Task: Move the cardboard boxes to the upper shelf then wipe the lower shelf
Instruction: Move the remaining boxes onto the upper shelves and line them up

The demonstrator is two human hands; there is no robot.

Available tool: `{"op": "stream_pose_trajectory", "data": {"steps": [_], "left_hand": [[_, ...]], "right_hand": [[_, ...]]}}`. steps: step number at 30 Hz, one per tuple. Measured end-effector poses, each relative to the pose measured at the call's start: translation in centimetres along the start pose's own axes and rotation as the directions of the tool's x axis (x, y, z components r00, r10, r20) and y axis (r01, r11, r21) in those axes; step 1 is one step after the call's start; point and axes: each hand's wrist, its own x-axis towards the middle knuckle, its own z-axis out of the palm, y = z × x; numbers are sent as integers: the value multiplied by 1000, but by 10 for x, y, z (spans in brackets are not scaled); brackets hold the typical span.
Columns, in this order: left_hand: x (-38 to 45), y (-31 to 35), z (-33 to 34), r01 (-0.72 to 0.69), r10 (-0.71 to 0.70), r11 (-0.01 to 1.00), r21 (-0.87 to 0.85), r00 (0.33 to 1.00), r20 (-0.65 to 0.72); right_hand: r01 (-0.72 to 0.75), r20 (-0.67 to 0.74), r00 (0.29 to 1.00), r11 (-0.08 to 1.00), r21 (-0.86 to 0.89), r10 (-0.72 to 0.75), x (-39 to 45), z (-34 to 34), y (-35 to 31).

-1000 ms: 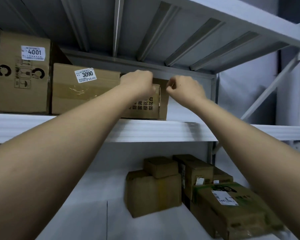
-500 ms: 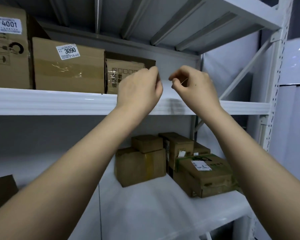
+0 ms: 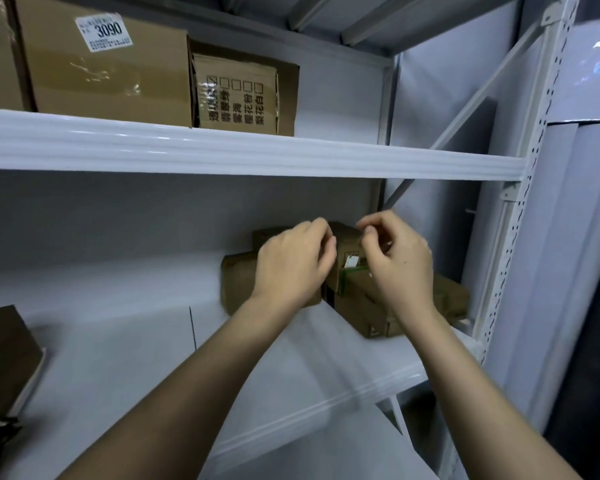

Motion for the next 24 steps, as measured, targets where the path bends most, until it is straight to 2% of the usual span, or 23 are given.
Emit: {"op": "stream_pose_trajectory", "data": {"steps": [5,9,12,18,21,24], "left_hand": [[-32,-26,34,206,-197,978,-32,963,185],[-56,-52,49,410,-361,908,-90,872,330],[-68,-72,55,523,-442,847,-96,792,420],[-65,-109,66,721,-566,686,-96,613,551],[-54,-123,72,825,-610,551,-125,501,614],[-40,-135,82,879,-631,446,-169,442,637]], "right_hand": [[-131,176,974,989,-68,141,-29,38,20],[-219,299,920,965,-143,253,-53,76,34],[-290,397,852,939,-186,342,-66,103,41],[-406,527,722,892,-201,448,-66,142,53],[-449,556,672,866,-220,490,-57,159,63],[-520,562,625,826,-218,542,-43,177,78]]}}
